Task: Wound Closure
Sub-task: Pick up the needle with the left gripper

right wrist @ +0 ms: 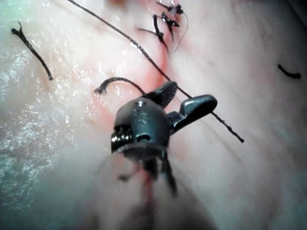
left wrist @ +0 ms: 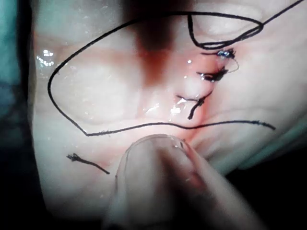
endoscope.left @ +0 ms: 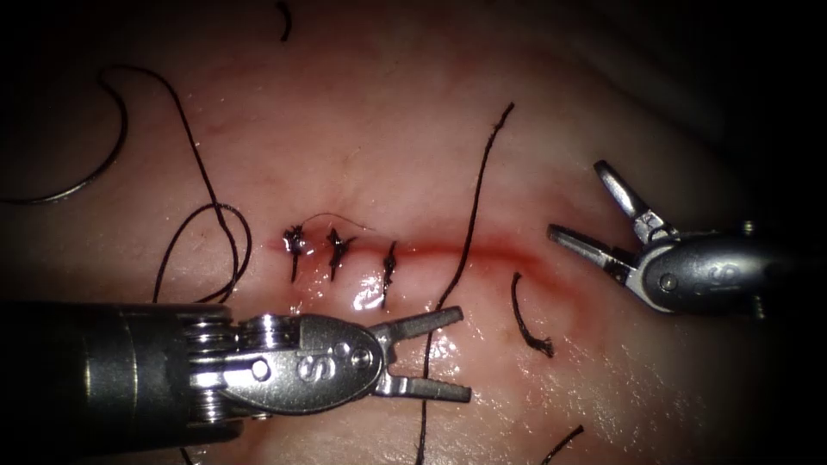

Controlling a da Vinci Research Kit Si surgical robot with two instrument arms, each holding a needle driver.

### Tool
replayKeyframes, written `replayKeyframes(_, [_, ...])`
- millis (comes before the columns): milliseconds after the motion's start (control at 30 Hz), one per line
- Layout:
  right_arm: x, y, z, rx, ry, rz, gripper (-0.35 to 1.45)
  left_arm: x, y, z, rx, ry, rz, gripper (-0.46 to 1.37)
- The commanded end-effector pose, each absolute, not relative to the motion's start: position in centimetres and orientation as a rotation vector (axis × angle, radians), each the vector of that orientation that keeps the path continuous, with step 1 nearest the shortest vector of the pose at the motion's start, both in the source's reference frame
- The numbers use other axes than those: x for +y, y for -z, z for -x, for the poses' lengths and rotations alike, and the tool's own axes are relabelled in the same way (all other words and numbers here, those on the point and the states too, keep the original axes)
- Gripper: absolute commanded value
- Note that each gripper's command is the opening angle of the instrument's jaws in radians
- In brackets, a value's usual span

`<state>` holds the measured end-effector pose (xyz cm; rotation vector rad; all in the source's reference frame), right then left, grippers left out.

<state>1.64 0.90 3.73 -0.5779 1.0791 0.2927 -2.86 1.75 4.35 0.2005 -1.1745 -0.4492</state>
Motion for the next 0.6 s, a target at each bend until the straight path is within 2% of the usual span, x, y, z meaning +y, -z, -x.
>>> replayKeyframes(33, [0.90,-3.73,-1.64,1.078,-0.285,0.566,1.26,1.75,-4.35,2.80,-1.172,0.454,-0.194,0.20])
replayKeyframes(133, [0.90,-3.73,-1.64,1.077,-0.287,0.558,1.26,1.80,-4.33,2.63,-1.185,0.452,-0.191,0.09])
replayKeyframes(167, [0.90,-3.73,-1.64,1.075,-0.284,0.553,1.27,1.82,-4.32,2.56,-1.185,0.453,-0.182,0.10])
replayKeyframes(300, [0.88,-3.73,-1.64,1.073,-0.277,0.525,1.27,1.88,-4.30,2.41,-1.192,0.456,-0.155,0.27])
replayKeyframes(400, [0.87,-3.73,-1.64,1.094,-0.279,0.505,1.27,1.90,-4.29,2.35,-1.191,0.434,-0.143,0.23])
replayKeyframes(567, [0.84,-3.72,-1.67,1.121,-0.254,0.446,1.29,1.96,-4.29,2.30,-1.192,0.393,-0.122,0.48])
replayKeyframes(600, [0.83,-3.71,-1.67,1.132,-0.247,0.428,1.27,1.97,-4.28,2.27,-1.193,0.381,-0.118,0.47])
